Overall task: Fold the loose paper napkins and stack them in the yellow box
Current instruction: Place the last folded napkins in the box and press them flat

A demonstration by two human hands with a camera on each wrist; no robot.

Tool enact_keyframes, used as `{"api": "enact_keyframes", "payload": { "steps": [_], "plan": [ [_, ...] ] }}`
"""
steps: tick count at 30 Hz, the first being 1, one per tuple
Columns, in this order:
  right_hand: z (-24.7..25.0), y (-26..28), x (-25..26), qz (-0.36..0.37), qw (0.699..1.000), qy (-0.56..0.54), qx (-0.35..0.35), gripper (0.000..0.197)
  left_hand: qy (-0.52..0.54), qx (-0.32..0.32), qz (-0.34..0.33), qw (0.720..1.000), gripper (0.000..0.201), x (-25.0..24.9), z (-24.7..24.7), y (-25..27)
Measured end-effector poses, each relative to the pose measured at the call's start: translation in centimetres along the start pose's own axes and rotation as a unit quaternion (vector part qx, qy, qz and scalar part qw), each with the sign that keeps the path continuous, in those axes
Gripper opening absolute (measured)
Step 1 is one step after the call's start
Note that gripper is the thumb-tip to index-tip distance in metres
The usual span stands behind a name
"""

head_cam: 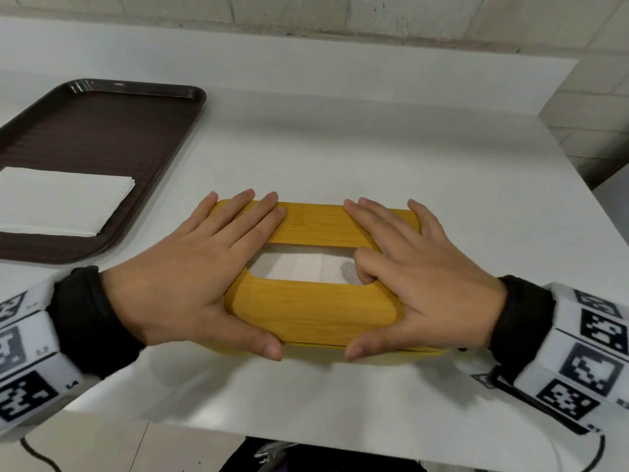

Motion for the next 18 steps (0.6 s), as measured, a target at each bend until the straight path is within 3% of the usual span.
{"api": "enact_keyframes", "payload": {
  "steps": [3, 10, 18],
  "plan": [
    [0.1, 0.0, 0.2, -0.001, 0.999, 0.018, 0.040, 0.055, 0.008, 0.014, 0.030, 0.999, 0.132, -0.4, 0.2, -0.2],
    [1.6, -0.3, 0.6, -0.023, 0.989, 0.023, 0.144, 0.067, 0.018, 0.073, 0.080, 0.994, 0.120, -1.3, 0.9, -0.3],
    [1.3, -0.2, 0.2, 0.002, 0.996, 0.018, 0.089, 0.071, 0.021, -0.030, 0.077, 0.996, 0.114, -1.7, -0.5, 1.8]
  ]
}}
Point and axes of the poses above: each hand's wrist, its own y-axis away from the middle knuckle, its own z-axis out of the back of the hand, x = y × z, the point moved 2 cm from there along -y, towards the middle knuckle, and after that the axes turned 3 degrees about z, right-handed, at the moved point
